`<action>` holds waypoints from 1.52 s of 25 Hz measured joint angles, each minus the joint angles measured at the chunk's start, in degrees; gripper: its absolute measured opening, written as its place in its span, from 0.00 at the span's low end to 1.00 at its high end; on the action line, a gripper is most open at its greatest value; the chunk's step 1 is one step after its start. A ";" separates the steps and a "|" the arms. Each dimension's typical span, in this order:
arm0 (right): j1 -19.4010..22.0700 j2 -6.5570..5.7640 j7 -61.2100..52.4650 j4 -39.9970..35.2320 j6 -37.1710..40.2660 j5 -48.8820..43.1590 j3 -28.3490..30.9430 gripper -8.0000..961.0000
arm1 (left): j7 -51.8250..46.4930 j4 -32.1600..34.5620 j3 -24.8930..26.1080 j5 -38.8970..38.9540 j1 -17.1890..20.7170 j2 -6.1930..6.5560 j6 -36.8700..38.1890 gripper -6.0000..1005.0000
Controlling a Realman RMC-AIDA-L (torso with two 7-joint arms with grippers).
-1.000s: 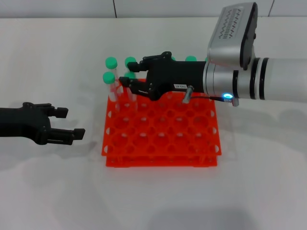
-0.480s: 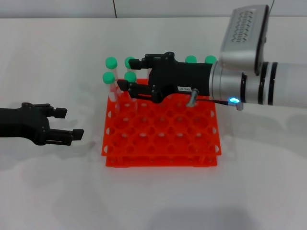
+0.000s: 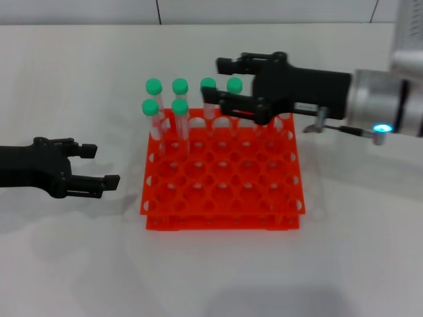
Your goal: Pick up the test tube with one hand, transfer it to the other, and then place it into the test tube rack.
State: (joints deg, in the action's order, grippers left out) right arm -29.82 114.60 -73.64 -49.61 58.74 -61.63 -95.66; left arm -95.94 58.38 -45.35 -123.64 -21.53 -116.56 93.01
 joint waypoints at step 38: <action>3.80 -1.21 -13.25 -1.46 18.83 -32.57 25.85 0.57 | 10.83 -2.44 0.00 10.88 1.01 -1.90 7.54 0.88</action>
State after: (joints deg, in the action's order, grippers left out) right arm -26.02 113.39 -86.89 -51.07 77.57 -94.20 -69.81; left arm -85.11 55.94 -45.35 -112.76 -20.52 -118.47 100.55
